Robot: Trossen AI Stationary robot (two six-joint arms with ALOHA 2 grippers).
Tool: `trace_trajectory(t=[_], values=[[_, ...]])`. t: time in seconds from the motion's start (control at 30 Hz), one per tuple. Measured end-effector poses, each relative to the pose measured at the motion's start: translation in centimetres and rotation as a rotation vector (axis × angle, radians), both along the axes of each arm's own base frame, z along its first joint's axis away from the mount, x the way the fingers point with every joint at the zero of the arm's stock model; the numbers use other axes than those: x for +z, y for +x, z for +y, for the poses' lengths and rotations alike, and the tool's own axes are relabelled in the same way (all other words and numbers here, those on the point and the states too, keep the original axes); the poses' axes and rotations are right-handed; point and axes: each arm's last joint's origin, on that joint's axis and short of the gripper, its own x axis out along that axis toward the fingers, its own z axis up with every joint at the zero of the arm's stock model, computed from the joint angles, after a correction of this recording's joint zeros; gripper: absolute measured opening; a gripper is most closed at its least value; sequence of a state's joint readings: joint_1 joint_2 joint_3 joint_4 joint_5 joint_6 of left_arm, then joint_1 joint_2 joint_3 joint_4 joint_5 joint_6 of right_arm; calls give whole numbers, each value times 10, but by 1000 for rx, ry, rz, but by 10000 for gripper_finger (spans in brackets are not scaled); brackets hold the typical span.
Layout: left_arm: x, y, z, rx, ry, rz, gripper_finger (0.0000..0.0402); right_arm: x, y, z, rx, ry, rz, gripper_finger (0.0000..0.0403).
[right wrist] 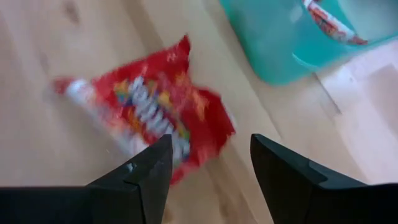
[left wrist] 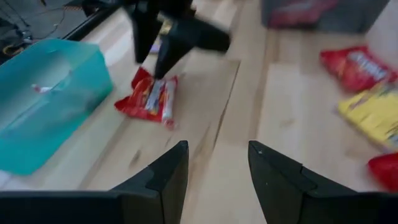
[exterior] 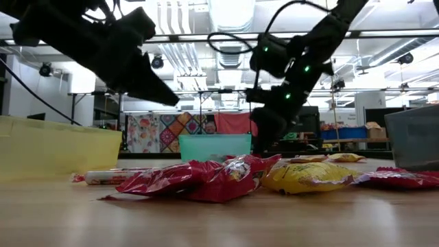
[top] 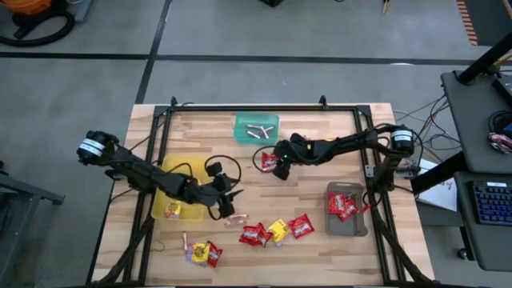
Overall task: Sort candy
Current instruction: Put the red candy into the black bin
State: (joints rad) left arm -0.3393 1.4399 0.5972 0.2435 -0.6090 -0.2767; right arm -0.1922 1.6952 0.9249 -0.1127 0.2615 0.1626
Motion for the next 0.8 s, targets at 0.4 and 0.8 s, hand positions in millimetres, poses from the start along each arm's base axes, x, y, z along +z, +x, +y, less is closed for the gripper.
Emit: trace_trajectory(t=[0.4,0.8], values=[[-1,3,-5,-18,-147,-60,151,-13,3,-8,-35,49,-6,207],[1,4,-5,-8,-174,-87,151,-20,10,-8,4,92,-50,121]])
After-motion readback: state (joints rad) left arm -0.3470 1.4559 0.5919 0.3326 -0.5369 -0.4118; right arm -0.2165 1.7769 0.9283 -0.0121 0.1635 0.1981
